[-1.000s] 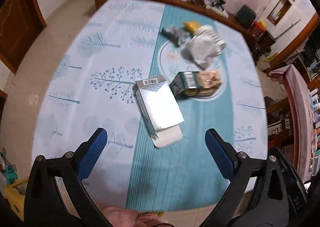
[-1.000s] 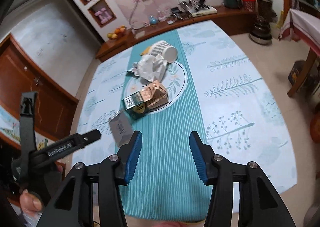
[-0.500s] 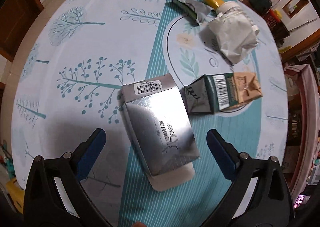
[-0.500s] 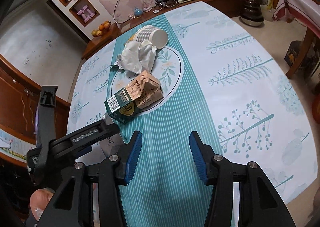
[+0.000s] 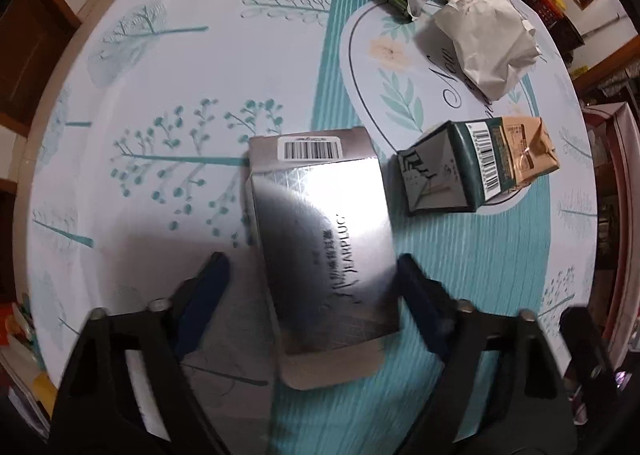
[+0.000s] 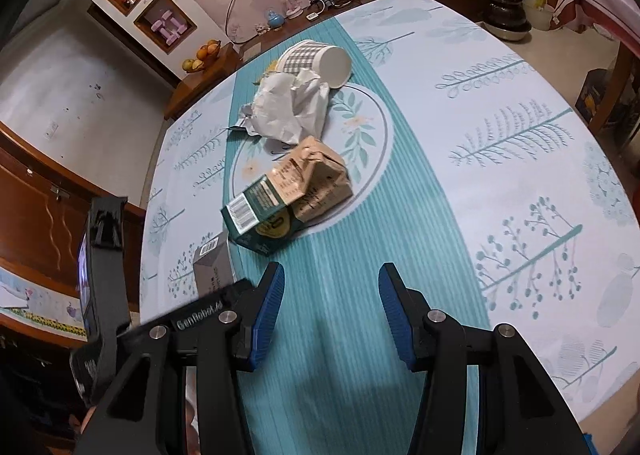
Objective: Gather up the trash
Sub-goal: 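Grasp the silver earplugs box with the left gripper while the right grasps the milk carton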
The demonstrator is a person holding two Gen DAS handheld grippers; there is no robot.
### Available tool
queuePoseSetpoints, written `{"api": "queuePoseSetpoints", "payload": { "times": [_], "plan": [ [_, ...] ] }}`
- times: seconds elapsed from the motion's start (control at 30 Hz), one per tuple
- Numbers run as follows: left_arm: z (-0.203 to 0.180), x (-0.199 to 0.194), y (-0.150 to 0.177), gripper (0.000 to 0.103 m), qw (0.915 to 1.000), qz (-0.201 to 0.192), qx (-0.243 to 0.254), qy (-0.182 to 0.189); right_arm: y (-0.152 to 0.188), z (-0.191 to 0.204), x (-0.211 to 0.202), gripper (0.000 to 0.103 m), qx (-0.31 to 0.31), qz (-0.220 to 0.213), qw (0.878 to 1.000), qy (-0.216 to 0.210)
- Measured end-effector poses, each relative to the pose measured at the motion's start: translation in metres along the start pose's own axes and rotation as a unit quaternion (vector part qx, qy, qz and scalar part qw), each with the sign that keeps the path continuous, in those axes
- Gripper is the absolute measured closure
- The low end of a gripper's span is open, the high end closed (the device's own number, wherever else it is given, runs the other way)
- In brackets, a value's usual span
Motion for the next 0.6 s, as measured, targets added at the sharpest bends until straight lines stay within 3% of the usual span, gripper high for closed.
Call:
{"api": "queuePoseSetpoints", "payload": {
  "times": [0.03, 0.23, 0.3, 0.43, 0.6],
  "plan": [
    [0.001, -0.002, -0.002, 0.043, 1.0000, -0.006, 0.003, -0.002, -0.002, 0.003, 0.002, 0.053, 0.002, 0.000, 1.000, -0.002],
    [0.020, -0.001, -0.015, 0.046, 0.9998, -0.006, 0.007, 0.019, -0.017, 0.023, 0.024, 0.049, 0.019, 0.002, 1.000, -0.013],
    [0.031, -0.002, -0.021, 0.046, 0.9997, -0.010, 0.002, 0.021, -0.024, 0.027, 0.033, 0.032, 0.038, -0.001, 0.999, -0.012],
    [0.052, -0.007, -0.038, 0.046, 0.9995, -0.025, -0.002, 0.018, -0.041, 0.032, 0.052, 0.032, 0.072, -0.012, 0.997, -0.012],
    [0.066, -0.010, -0.059, 0.046, 0.9991, -0.036, -0.009, 0.021, -0.053, 0.024, 0.085, 0.032, 0.124, 0.001, 0.992, 0.020]
  ]
}}
Point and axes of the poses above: each gripper's, at about its wrist camera, not at the fingertips, and x roughly the way its jaws point, z to its left, y to its underside, the point moved 9 cm from there along x, roughly the way its jaws point, and after that the axes turned 13 degrees about -y, right-handed, at the moved point
